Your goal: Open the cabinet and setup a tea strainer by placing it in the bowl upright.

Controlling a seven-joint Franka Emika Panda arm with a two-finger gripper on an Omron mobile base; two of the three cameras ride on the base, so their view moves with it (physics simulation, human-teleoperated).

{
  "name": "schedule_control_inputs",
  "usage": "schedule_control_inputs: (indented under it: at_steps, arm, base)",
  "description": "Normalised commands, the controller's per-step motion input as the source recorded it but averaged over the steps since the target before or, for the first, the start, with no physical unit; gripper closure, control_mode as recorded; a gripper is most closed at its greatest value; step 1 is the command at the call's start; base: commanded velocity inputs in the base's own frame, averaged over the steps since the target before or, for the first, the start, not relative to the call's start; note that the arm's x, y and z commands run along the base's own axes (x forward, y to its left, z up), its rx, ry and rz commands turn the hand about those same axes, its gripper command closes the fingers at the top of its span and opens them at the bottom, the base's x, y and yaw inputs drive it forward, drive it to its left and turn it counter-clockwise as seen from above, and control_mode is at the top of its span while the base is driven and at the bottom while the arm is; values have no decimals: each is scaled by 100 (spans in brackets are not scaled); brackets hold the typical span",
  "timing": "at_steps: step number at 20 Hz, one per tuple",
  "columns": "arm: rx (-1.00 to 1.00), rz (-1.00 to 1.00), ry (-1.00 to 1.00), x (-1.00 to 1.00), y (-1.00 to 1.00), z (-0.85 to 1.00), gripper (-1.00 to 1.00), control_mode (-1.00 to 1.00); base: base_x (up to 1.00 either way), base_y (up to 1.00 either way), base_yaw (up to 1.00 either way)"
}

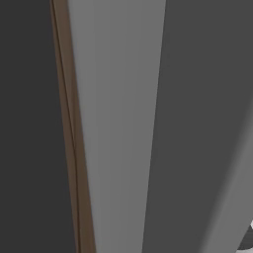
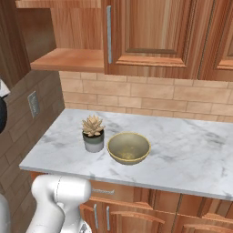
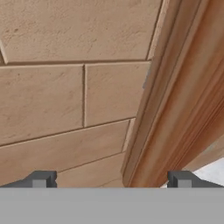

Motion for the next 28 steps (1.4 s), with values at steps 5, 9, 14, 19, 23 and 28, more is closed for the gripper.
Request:
schedule_control_inputs:
  at_steps: [5, 9, 14, 19, 23, 28]
  arm:
    - [0, 5, 0, -9, 6, 0, -100, -100]
    - [0, 5, 0, -3, 15, 0, -100, -100]
    - [0, 7, 0, 0, 15, 0, -100, -100]
    - [0, 3, 0, -11, 1, 1, -100, -100]
    - [-4, -5, -14, -47, -31, 9, -100, -100]
    - [-1, -25, -27, -38, -66, 29, -100, -100]
  base:
    - [0, 0, 0]
    - [0, 0, 0]
    - [0, 0, 0]
    - [0, 0, 0]
    - [0, 0, 0]
    - [0, 0, 0]
